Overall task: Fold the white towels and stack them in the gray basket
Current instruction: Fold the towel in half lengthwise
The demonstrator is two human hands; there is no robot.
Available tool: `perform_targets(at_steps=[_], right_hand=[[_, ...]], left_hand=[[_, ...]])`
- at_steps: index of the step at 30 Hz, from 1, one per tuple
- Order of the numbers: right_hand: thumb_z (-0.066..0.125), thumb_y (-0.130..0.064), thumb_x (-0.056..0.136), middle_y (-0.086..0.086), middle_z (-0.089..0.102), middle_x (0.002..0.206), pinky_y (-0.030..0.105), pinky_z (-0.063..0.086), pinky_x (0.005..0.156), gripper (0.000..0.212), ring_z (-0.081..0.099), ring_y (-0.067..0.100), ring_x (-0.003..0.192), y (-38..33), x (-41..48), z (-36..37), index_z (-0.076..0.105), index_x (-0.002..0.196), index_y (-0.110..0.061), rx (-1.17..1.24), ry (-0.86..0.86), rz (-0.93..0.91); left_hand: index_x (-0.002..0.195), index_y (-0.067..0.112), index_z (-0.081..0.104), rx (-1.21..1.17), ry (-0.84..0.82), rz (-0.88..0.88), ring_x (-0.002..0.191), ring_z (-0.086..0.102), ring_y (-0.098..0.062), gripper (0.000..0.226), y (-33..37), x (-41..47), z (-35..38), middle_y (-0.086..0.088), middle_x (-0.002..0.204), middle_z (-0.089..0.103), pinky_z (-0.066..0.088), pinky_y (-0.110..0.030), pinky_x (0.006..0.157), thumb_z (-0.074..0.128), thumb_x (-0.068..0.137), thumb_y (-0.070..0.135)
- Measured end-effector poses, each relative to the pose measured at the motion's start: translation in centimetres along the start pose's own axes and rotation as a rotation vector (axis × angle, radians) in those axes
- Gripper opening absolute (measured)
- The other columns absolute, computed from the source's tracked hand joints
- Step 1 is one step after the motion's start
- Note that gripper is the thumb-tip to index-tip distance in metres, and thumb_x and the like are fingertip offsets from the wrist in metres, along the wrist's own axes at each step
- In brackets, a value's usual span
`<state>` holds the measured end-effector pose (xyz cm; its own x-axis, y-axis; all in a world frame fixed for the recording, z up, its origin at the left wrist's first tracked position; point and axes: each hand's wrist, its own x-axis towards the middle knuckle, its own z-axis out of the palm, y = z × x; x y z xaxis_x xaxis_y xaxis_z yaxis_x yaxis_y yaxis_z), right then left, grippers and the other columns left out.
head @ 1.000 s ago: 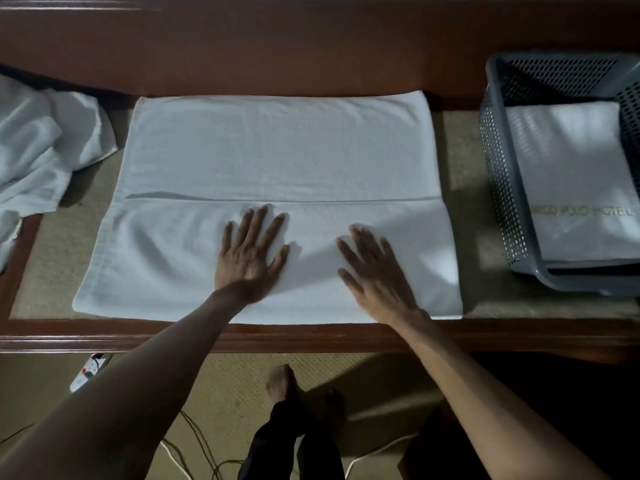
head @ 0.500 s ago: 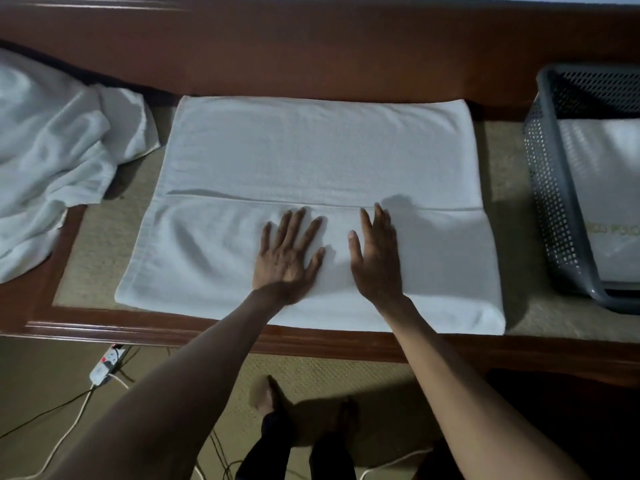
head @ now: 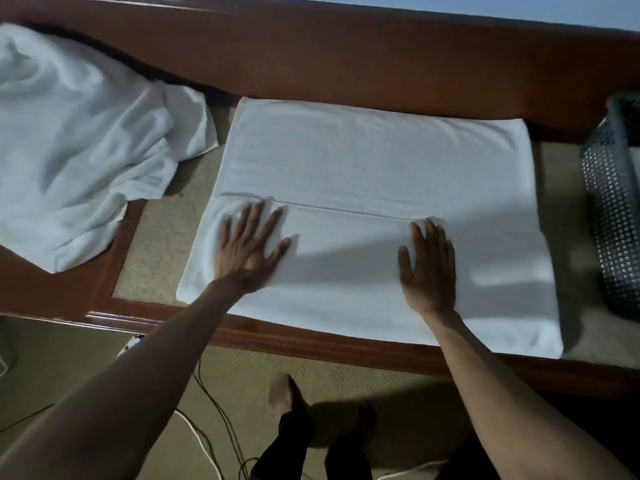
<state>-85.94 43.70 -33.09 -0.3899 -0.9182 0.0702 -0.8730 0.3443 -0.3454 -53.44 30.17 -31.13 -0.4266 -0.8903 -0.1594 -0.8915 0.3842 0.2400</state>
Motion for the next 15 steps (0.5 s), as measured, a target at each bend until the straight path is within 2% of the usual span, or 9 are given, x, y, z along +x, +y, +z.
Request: perform_targets(at_steps=[7, 11, 15], right_hand=[[0.031, -0.046, 0.107, 0.007, 0.03, 0.165, 0.044, 0.017, 0.126, 0.057, 0.019, 0.024, 0.155, -0.1, 0.0, 0.2, 0.038, 0.156, -0.018, -0.035, 0.031, 0.012], [0.032, -0.046, 0.107, 0.007, 0.029, 0.165, 0.045, 0.018, 0.126, 0.057, 0.019, 0.024, 0.155, -0.1, -0.1, 0.3, 0.037, 0.156, -0.018, -0.036, 0.021, 0.013], [0.033, -0.045, 0.106, 0.008, 0.033, 0.163, 0.048, 0.022, 0.124, 0.055, 0.023, 0.026, 0.154, -0.2, 0.1, 0.1, 0.039, 0.154, -0.018, -0.042, 0.01, 0.019]], left_hand=[[0.161, 0.046, -0.007, 0.059, 0.016, 0.015, 0.158, -0.012, -0.013, 0.065, -4.9, 0.5, -1.3, 0.01, 0.171, -0.013, 0.002, -0.049, 0.128, 0.019, 0.105, 0.066], [0.163, 0.041, -0.004, 0.009, 0.055, -0.02, 0.159, -0.005, -0.019, 0.067, -5.0, 0.6, -1.3, 0.001, 0.173, -0.005, 0.003, -0.048, 0.129, 0.019, 0.106, 0.065], [0.164, 0.029, -0.006, -0.022, 0.056, -0.071, 0.159, -0.008, -0.018, 0.076, -4.8, 0.5, -1.5, -0.002, 0.173, -0.007, 0.002, -0.045, 0.129, 0.018, 0.104, 0.068]])
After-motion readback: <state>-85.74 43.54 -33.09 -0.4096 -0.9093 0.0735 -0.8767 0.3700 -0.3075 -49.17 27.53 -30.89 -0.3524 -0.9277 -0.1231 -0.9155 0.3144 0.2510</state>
